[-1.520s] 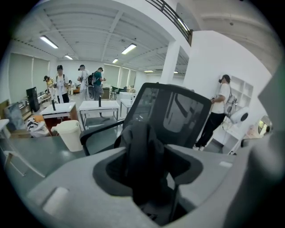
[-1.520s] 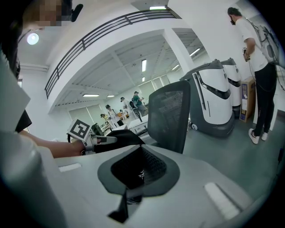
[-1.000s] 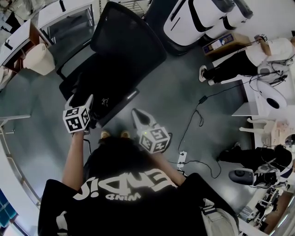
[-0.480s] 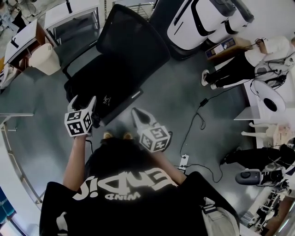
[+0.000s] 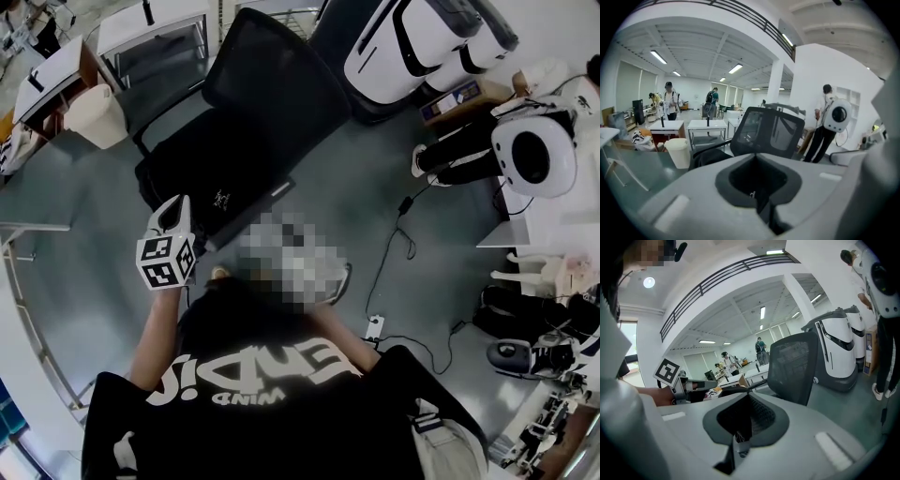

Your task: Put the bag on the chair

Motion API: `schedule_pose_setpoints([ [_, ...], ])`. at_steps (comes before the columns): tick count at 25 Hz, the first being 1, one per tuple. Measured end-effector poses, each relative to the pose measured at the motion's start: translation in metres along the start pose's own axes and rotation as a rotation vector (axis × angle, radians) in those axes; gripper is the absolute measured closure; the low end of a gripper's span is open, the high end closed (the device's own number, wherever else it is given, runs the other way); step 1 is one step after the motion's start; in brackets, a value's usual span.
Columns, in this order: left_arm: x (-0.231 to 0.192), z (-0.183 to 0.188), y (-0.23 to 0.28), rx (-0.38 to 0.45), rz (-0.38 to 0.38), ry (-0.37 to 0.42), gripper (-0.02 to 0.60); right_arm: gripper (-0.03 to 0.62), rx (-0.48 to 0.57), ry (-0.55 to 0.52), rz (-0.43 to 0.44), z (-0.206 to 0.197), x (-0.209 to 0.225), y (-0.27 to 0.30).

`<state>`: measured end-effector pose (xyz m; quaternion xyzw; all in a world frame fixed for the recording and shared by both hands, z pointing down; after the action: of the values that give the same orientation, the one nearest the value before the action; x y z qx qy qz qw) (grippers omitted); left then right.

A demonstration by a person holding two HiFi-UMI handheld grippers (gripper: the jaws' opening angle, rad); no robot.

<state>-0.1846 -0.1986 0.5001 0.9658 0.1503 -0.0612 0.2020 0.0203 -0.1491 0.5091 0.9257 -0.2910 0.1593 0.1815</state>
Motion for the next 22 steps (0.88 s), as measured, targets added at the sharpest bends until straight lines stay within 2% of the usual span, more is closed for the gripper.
schedule_pose_setpoints([
  [9, 0.015, 0.021, -0.038, 0.069, -0.083, -0.011, 0.583, 0.592, 0.040, -0.024, 0.015, 0.019, -0.009, -0.005],
  [16, 0.001, 0.016, -0.068, 0.157, -0.069, -0.034, 0.584, 0.592, 0.061, -0.066, 0.015, 0.022, -0.011, -0.008],
  [22, -0.007, -0.001, -0.085, 0.201, -0.049, -0.012, 0.584, 0.592, 0.084, -0.090, 0.020, 0.022, -0.012, -0.012],
])
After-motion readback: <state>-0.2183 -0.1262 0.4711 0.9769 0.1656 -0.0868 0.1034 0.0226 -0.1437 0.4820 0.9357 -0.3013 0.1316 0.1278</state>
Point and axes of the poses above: the fingertips, and each gripper's own axes: y forward along the fingers, x to its right, z out of its top, the point moved 3 cm from there along -y, backward along the fingers, and after that the axes turned 5 degrees about x, right-handed, at the moved point
